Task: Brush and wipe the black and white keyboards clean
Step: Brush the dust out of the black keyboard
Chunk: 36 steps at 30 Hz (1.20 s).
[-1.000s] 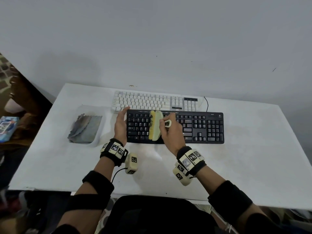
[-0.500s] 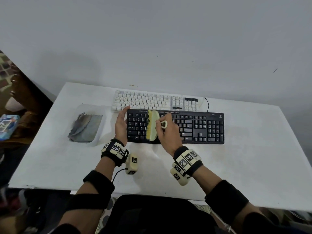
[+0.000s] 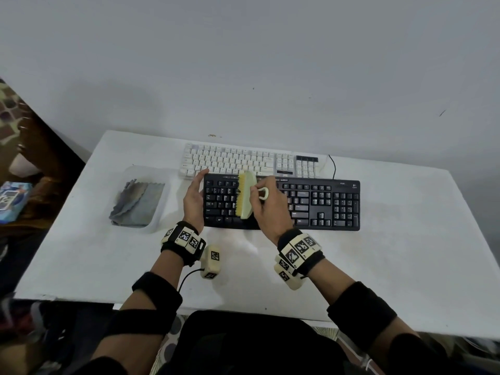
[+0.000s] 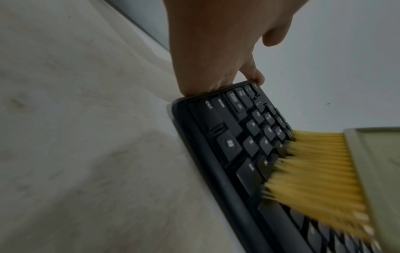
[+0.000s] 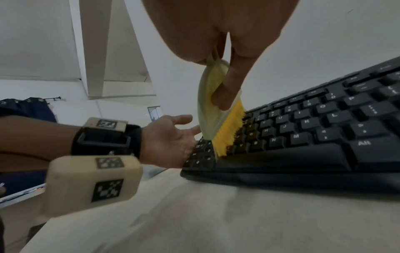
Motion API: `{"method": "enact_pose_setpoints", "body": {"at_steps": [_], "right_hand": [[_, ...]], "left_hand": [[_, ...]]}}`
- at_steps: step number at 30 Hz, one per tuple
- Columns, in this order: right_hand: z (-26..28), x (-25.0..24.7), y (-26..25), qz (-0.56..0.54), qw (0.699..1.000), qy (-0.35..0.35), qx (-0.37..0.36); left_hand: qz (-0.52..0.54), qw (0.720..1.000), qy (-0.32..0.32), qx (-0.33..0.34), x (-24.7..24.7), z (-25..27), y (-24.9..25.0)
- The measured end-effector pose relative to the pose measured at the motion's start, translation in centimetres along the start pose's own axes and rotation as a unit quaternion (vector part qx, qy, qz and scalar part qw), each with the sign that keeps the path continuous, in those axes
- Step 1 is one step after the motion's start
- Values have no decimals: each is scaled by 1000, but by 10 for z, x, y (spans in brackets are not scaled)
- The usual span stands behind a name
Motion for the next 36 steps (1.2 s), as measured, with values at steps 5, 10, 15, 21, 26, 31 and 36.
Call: {"method": "enact_pose_setpoints", "body": {"at_steps": [5, 10, 15, 21, 26, 31, 36], "right_hand": [[17, 4, 6, 11, 996, -85, 7], [-2, -15, 1, -29, 999, 11, 18], [0, 5, 1, -21, 1000, -10, -1], [20, 11, 5, 17, 992, -119, -22], [5, -5, -4, -9, 999, -43, -19], [-2, 3, -9, -18, 1000, 1, -25], [25, 26, 2, 9, 992, -124, -12]], "left_hand": [[-9, 1000, -3, 7, -4, -4, -1], [-5, 1000, -11, 17, -6, -4, 0], [-16, 999, -8, 27, -6, -3, 0], [-20, 1000, -16, 17, -5, -1, 2], [-6, 1000, -29, 4, -3, -3, 2], [-5, 1000, -20, -11, -4, -5, 0], [-15, 1000, -24, 5, -5, -5, 0]]}}
Point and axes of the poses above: each hand's wrist, its own z-axis away from the middle knuckle, its own x-axis out of the palm, y = z × x, the point moved 5 cm from there along -z, towards the middle knuckle, and after that the axes turned 6 degrees about y, right-handed, at the moved point
